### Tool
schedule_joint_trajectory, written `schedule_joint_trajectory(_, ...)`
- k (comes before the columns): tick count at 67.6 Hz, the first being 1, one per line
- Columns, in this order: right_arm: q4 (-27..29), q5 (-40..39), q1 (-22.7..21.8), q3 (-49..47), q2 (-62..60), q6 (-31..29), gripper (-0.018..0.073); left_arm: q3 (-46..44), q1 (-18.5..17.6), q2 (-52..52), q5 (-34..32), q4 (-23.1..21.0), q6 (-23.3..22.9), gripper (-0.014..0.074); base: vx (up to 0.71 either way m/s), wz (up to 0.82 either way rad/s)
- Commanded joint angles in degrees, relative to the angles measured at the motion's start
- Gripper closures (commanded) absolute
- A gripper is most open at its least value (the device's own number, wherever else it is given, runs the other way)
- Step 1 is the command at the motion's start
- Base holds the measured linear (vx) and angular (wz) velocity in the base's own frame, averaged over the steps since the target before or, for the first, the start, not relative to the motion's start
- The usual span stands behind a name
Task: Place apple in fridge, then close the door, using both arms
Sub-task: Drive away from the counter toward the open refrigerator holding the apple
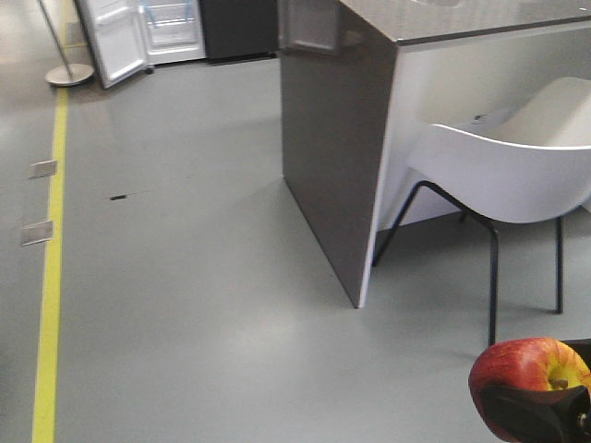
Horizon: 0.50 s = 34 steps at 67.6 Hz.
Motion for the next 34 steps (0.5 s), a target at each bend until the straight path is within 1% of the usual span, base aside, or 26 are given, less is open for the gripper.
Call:
schedule_joint_trajectory(1,-0.07,-3.78,-0.03,-1.58,-0.11,-0.74,0.0336,-1.03,-0.14,-0.81,-4.34,-0.61,-0.24,0.0603,0.09,0.40)
schedule_joint_trajectory(34,-0.07,-3.78,-0.03,-1.58,-0.11,-0.74,0.0336,-1.03,-0.14,-0.81,-4.34,-0.61,-0.24,0.0603,0.12,0.34)
